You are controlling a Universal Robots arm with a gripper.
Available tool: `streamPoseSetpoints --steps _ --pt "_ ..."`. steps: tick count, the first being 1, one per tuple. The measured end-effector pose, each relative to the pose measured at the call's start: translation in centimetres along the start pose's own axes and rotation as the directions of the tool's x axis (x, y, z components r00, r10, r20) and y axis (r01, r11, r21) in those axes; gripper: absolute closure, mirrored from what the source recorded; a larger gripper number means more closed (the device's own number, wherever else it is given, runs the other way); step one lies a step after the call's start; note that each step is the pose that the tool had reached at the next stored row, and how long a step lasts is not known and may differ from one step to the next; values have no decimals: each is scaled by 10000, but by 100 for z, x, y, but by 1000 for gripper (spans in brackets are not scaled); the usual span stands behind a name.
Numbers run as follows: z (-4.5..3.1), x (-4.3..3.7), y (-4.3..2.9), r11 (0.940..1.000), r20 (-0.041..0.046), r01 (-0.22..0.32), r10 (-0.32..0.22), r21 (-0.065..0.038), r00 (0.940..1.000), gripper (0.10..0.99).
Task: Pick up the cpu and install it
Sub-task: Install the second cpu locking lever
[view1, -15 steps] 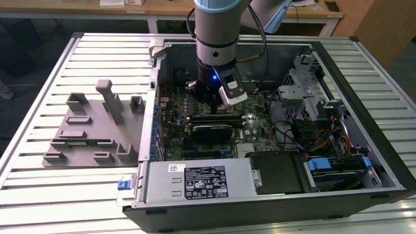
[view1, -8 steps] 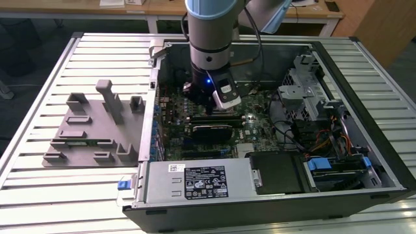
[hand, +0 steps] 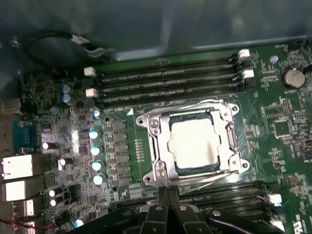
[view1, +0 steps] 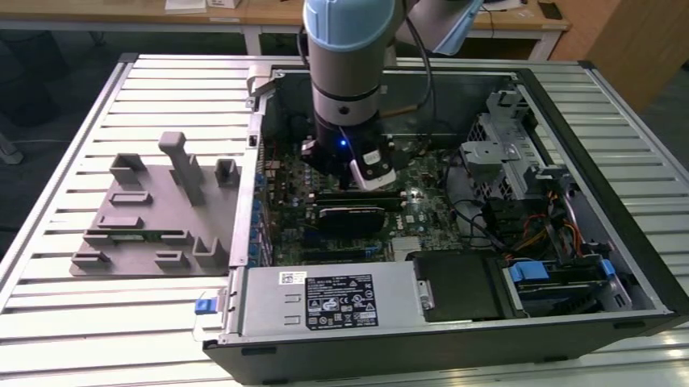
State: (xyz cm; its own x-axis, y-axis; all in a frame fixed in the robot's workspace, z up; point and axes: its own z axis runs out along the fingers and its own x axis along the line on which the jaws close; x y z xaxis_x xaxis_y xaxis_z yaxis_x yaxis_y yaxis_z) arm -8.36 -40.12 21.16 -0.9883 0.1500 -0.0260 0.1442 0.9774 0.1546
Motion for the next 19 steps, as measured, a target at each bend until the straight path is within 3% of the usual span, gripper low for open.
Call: streamPoseSetpoints --steps 5,10,19 --pt "18 8 -82 9995 -44 -11 9 -302 10000 980" --pt "40 20 -124 9971 -115 -31 23 -763 9999 980" --pt "107 61 -158 9954 -144 -39 26 -953 9999 980"
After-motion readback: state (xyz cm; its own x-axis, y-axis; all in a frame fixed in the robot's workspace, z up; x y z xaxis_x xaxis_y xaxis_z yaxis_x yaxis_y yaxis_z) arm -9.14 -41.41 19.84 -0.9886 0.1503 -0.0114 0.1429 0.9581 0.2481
